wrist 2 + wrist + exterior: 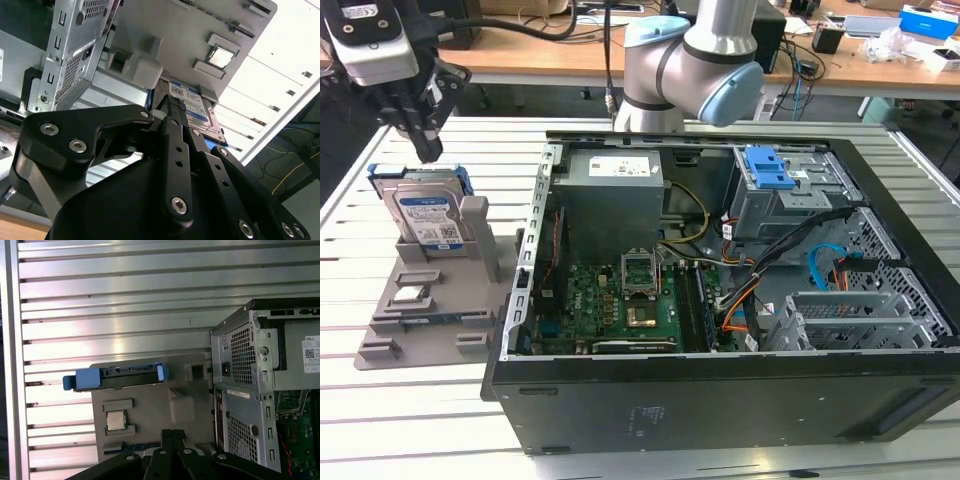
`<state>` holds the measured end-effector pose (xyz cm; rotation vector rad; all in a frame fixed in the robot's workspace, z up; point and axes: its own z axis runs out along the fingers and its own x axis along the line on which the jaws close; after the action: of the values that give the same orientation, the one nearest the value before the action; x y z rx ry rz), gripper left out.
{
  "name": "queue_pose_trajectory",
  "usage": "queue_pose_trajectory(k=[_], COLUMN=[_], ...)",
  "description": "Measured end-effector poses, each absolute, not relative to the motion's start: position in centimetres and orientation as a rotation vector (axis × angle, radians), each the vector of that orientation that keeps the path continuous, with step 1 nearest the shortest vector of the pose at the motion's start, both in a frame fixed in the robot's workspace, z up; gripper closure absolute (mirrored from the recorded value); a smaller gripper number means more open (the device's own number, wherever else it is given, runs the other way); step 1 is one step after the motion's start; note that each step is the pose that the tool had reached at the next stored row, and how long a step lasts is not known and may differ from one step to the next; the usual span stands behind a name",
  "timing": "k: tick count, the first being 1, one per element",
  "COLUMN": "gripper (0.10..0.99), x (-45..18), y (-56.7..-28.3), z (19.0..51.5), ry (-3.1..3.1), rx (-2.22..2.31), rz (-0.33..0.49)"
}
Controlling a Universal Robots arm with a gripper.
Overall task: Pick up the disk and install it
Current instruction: 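Reach for the disk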
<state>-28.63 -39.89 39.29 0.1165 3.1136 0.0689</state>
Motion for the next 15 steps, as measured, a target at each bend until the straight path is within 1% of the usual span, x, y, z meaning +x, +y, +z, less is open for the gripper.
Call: queue_pose_trajectory(k=[15], gripper=[0.980], x=[-31.3], y=[-39.9], z=[39.3], ry=[3.114], rx=[0.117], rz=[0.069])
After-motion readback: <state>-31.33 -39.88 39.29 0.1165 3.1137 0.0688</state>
